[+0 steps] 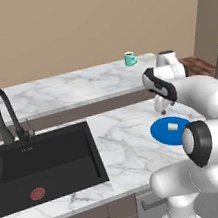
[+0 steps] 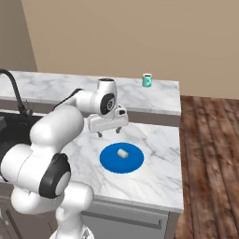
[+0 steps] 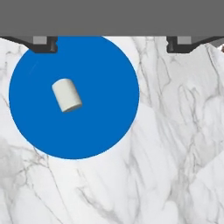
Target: Pick up the marshmallow and place it in the cup of hot chocolate on the dining counter.
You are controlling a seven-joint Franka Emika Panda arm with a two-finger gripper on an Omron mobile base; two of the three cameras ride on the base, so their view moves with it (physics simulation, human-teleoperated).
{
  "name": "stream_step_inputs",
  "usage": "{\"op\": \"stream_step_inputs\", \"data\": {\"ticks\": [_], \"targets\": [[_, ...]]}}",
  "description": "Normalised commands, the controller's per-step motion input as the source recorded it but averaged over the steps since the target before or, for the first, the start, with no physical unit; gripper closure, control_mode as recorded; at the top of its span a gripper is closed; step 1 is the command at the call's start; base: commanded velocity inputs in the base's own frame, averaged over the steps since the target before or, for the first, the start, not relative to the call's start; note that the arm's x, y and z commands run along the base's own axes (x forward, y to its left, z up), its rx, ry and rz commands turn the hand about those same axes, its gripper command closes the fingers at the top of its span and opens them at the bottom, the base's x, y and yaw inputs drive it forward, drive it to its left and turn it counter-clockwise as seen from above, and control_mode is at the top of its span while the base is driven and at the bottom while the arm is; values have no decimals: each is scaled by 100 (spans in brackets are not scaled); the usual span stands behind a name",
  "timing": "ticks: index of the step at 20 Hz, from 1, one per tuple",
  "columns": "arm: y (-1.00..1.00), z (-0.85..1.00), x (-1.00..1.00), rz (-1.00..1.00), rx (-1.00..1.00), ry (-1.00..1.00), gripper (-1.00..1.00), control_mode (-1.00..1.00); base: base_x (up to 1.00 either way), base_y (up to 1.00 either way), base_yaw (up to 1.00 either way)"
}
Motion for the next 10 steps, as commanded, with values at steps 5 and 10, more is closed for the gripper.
{"op": "stream_step_inputs", "data": {"ticks": [5,10], "targets": [[-31,-31,12,10,0,4,-100,-100,0,0,0],[-16,-31,11,9,0,3,-100,-100,0,0,0]]}}
